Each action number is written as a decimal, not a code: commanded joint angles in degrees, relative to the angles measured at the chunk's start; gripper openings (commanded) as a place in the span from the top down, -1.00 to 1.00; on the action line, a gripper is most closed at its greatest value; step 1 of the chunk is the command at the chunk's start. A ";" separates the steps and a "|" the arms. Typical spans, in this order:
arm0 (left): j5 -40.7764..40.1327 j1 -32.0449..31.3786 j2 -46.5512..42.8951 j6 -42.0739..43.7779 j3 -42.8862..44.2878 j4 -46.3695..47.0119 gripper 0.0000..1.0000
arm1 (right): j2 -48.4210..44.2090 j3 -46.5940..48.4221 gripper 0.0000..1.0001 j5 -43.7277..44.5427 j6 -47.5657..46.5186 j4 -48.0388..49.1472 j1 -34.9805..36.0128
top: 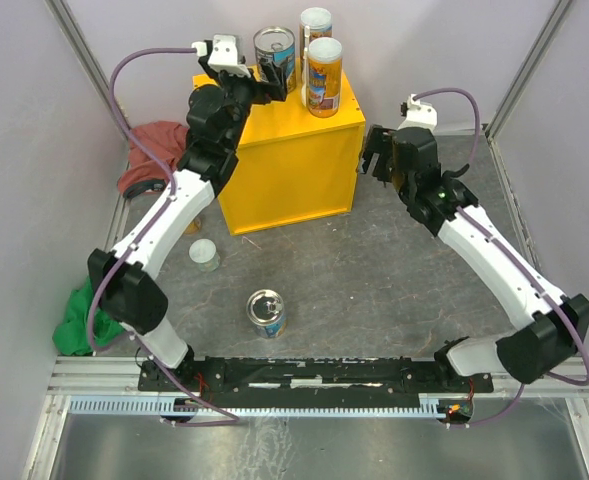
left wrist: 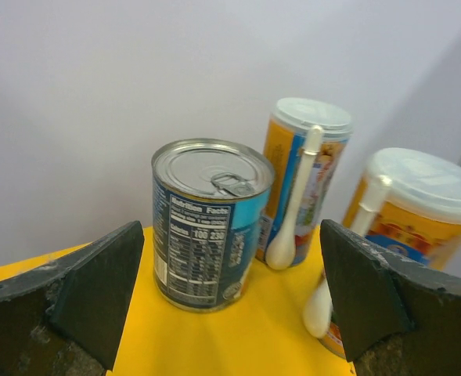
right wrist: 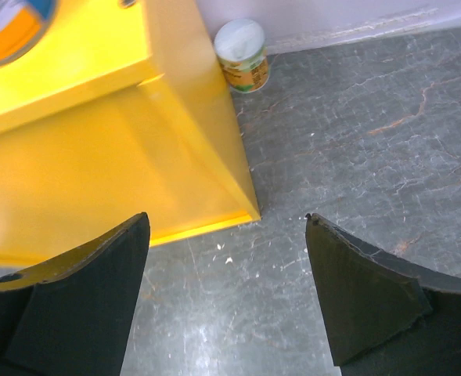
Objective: Place and organize the canned foods onto the counter
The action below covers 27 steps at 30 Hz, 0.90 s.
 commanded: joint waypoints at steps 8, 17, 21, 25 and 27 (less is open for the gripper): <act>-7.31 -3.79 -27.08 -6.32 -22.92 -3.88 -0.98 | -11.83 -4.05 -0.78 0.15 -7.41 -12.61 18.40; -9.04 -4.80 -40.68 -9.86 -35.47 -12.61 -0.96 | -13.59 -12.48 -0.82 1.98 -10.61 -17.01 38.30; -8.93 -4.92 -43.50 -11.80 -38.91 -15.40 -0.95 | -10.39 -12.31 -0.87 5.66 -11.63 -18.38 44.84; -9.24 -5.03 -45.48 -12.43 -41.33 -16.77 -0.95 | -8.25 -12.44 -0.93 3.21 -11.30 -17.37 47.83; -9.64 -4.98 -46.08 -12.41 -41.69 -17.64 -0.95 | -7.24 -12.82 -0.97 1.50 -10.91 -16.59 48.78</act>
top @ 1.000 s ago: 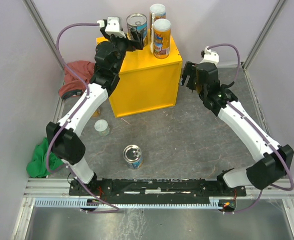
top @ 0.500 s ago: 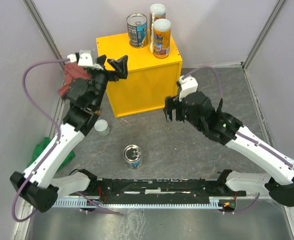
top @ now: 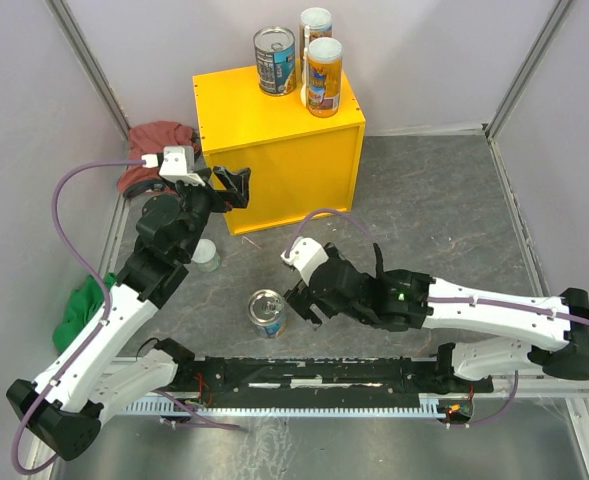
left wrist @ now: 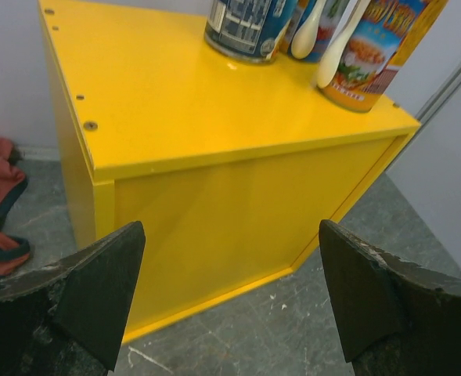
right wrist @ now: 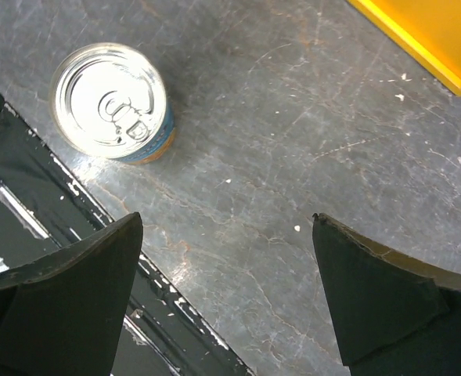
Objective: Place and organize the canned foods onto the counter
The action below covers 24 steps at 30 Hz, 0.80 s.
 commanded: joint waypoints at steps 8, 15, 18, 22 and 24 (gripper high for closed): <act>-4.86 -0.18 -4.62 -5.34 -3.68 -1.83 -0.97 | 6.37 -1.03 -0.99 -8.50 -0.07 6.56 3.11; -7.08 -0.20 -5.99 -6.61 -4.58 -3.13 -0.98 | 11.86 -0.12 -0.99 -11.35 -0.51 10.43 3.13; -7.58 -0.18 -6.83 -7.24 -5.05 -3.25 -0.99 | 13.62 0.32 -0.99 -11.73 -1.11 11.23 3.12; -7.98 -0.17 -7.60 -7.67 -5.60 -3.62 -0.99 | 14.65 0.11 -0.99 -11.86 -1.22 12.93 3.05; -8.13 -0.24 -7.78 -7.86 -5.85 -3.94 -0.99 | 15.25 -0.01 -0.99 -12.03 -1.22 13.89 3.02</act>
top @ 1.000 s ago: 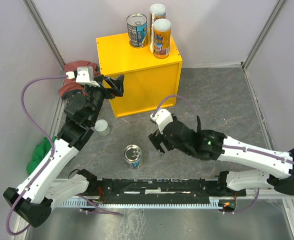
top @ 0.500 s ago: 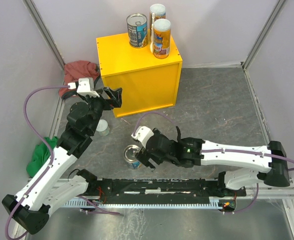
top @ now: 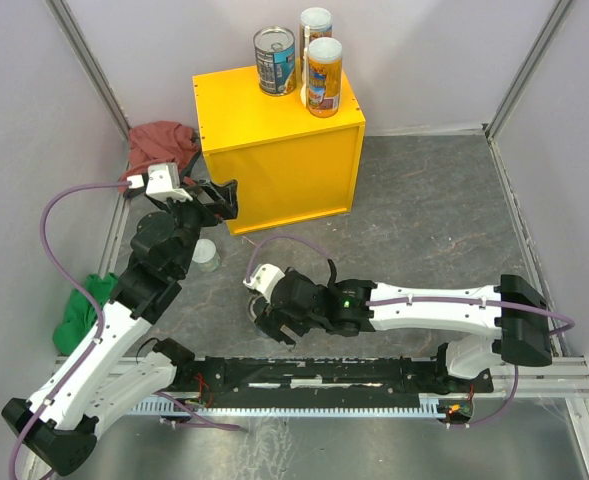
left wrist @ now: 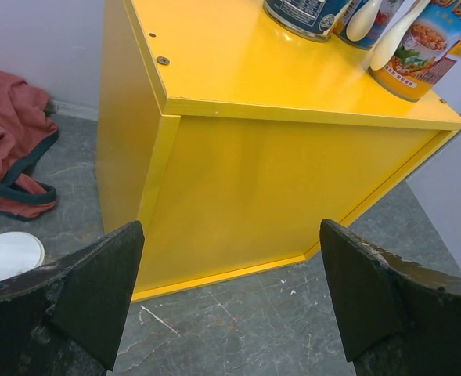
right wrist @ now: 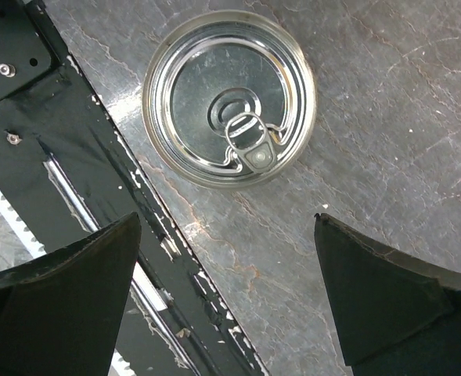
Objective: Place and organize the canned foods onto the counter
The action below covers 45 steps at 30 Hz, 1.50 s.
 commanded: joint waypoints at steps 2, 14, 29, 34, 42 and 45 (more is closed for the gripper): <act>-2.06 -0.14 -1.00 -3.22 -0.46 0.29 -0.99 | 1.21 0.94 -0.99 -1.35 -0.83 5.66 -0.14; -2.85 -0.07 -1.12 -4.06 -1.05 -0.01 -0.99 | 6.09 0.87 -0.99 -5.61 -1.53 10.93 -3.25; -3.92 -0.11 -0.46 -3.81 -1.75 -0.68 -1.00 | 8.82 0.19 -0.99 -8.28 -2.11 13.53 -6.12; -4.21 -0.06 -0.30 -3.98 -2.09 -0.36 -1.00 | 9.17 0.07 -1.00 -8.59 -2.41 13.69 -6.46; -4.18 -0.04 0.30 -4.80 -3.30 0.50 -1.00 | 9.07 -1.44 -0.93 -8.58 -2.44 16.07 -7.16; -4.18 -0.07 0.30 -5.06 -3.83 0.81 -1.00 | 9.72 -1.48 -0.91 -8.79 -2.67 16.91 -7.26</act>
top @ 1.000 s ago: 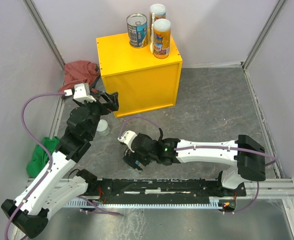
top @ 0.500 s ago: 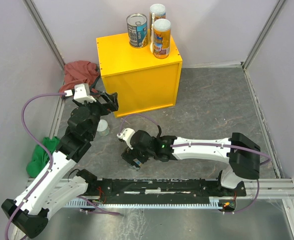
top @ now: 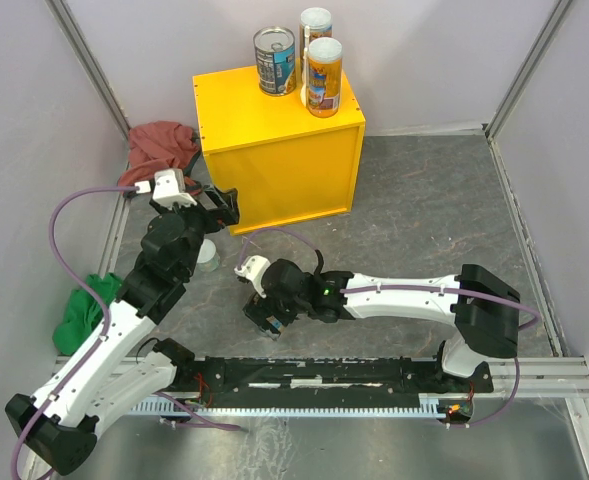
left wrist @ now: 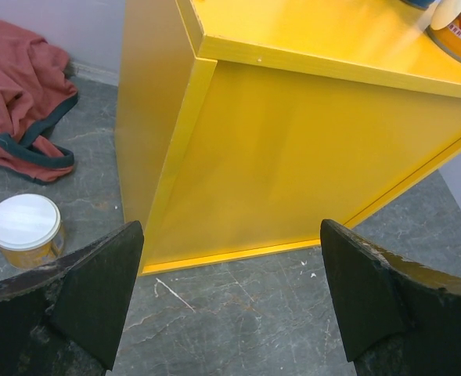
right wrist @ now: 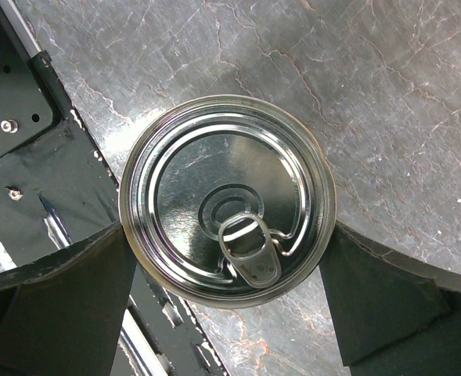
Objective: Place and organize the canned foods onto the counter
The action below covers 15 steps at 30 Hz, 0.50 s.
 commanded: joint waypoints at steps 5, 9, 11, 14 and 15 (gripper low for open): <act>-1.61 -0.10 -0.24 -3.66 -1.48 3.01 -1.00 | 1.10 -1.00 -0.88 0.53 -1.04 5.22 -1.01; -1.50 -0.09 -0.33 -4.65 -2.56 3.48 -1.00 | 1.17 -1.69 -0.73 -0.17 -1.01 6.43 -1.38; -1.45 -0.05 -0.35 -4.99 -2.98 3.72 -1.00 | 1.36 -1.60 -0.55 -1.30 -1.04 6.43 -1.44; -1.66 -0.10 -0.67 -5.05 -3.30 3.92 -1.00 | 0.77 -1.91 -0.26 -1.25 -0.98 6.82 -1.44; -1.73 -0.10 -0.77 -5.09 -3.38 3.93 -1.00 | 0.31 -2.27 -0.19 -0.85 -0.89 7.23 -1.50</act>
